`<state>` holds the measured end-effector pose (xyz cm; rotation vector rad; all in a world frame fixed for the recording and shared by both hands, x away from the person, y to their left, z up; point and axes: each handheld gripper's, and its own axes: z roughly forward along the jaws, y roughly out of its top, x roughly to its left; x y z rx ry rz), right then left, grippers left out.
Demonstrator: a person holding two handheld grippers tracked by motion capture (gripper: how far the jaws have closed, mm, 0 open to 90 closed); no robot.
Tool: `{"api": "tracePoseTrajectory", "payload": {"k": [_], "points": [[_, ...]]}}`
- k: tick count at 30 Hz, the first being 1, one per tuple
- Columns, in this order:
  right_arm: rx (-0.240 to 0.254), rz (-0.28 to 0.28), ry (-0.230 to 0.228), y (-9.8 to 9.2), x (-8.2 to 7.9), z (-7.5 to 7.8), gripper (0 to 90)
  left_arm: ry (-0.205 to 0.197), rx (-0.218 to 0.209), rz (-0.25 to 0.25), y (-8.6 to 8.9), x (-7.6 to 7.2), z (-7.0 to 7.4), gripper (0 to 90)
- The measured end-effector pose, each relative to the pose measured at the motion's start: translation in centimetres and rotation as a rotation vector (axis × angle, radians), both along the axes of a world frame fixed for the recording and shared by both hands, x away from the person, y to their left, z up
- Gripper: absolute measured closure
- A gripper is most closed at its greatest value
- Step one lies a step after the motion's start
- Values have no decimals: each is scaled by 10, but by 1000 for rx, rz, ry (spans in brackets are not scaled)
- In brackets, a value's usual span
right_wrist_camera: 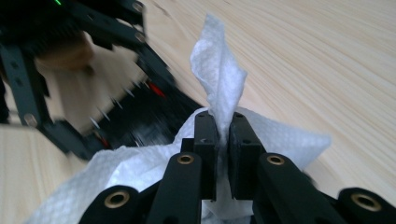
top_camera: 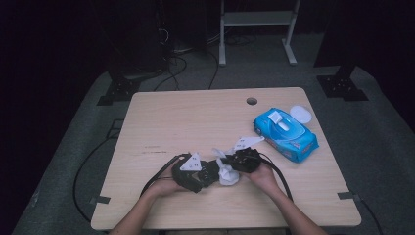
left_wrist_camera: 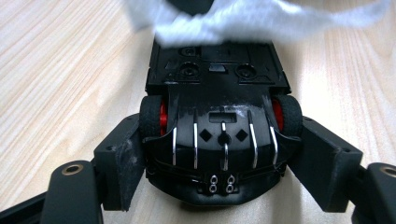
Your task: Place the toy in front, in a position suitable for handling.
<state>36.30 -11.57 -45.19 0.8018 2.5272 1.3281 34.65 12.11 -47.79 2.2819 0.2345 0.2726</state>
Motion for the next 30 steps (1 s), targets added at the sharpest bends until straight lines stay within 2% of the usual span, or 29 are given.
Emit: {"api": "tracePoseTrajectory", "payload": {"k": [2,5,7,12,15,18,24,27,30], "points": [[2,12,-5,8,3,1,830,-4,13,0,0,1,0,244],[-6,4,-8,8,7,1,830,-3,6,1,0,1,-1,244],[-15,-21,-14,0,8,1,830,-6,14,-3,1,0,0,244],[-30,-94,-14,-34,11,0,830,-4,4,-1,1,0,0,244],[-19,-117,10,-49,9,-2,831,-12,15,-10,1,1,1,245],[-29,-122,8,-51,8,-4,827,-23,17,-16,0,1,2,245],[-7,-118,11,-43,14,-3,828,-18,13,-5,2,1,1,245],[-13,-113,16,-49,9,-3,828,-14,24,-7,2,2,0,245],[-15,-105,25,-58,-1,-4,828,-7,6,3,2,2,-1,246]]}}
